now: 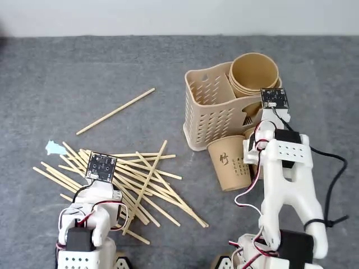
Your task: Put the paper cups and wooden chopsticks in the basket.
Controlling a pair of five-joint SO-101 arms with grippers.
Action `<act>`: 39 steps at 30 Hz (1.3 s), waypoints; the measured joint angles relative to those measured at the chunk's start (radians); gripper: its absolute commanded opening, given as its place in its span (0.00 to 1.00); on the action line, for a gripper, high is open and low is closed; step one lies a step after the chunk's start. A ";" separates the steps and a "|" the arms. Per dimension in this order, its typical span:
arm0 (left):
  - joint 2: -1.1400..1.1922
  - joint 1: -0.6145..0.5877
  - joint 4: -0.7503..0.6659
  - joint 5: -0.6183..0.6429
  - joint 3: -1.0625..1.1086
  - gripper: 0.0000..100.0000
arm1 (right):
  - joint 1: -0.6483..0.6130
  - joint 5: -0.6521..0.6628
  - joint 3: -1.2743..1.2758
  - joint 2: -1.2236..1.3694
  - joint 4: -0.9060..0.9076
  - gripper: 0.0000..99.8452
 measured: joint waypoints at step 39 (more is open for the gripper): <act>0.000 0.000 0.000 0.000 0.000 0.01 | -0.043 0.020 0.020 -0.061 0.190 0.22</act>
